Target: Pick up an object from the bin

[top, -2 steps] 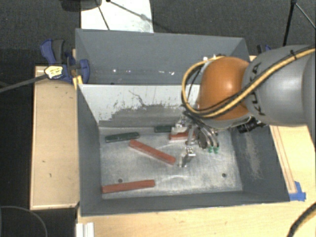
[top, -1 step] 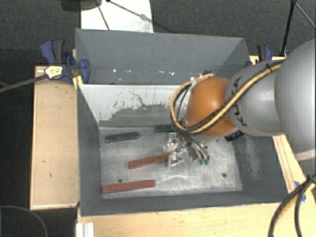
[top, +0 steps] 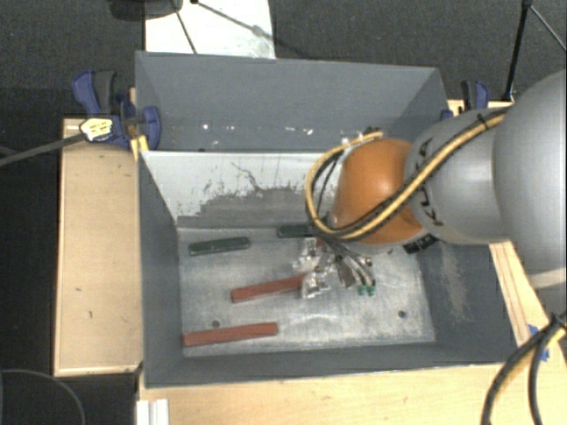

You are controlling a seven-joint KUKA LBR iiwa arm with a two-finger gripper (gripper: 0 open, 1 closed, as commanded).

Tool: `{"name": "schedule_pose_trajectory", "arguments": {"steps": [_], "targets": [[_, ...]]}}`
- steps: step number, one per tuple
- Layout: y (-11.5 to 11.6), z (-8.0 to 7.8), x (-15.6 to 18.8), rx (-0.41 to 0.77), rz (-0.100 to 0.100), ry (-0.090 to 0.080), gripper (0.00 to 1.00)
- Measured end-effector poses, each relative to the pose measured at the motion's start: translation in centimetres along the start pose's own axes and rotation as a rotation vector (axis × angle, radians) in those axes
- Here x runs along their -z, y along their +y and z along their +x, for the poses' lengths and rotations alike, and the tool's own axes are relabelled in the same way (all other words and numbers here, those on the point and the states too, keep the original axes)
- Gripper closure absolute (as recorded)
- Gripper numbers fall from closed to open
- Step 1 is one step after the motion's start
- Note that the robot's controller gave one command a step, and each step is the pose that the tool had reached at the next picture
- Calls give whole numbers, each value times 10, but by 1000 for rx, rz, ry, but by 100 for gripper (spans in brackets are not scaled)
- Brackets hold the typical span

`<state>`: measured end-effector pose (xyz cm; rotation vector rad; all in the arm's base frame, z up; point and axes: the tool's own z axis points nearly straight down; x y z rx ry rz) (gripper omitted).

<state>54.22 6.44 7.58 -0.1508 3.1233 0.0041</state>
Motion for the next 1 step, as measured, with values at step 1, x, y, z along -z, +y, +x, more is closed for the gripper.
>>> {"name": "schedule_pose_trajectory", "arguments": {"steps": [1], "targets": [[4, 11, 183, -35, 1, 4, 100]]}}
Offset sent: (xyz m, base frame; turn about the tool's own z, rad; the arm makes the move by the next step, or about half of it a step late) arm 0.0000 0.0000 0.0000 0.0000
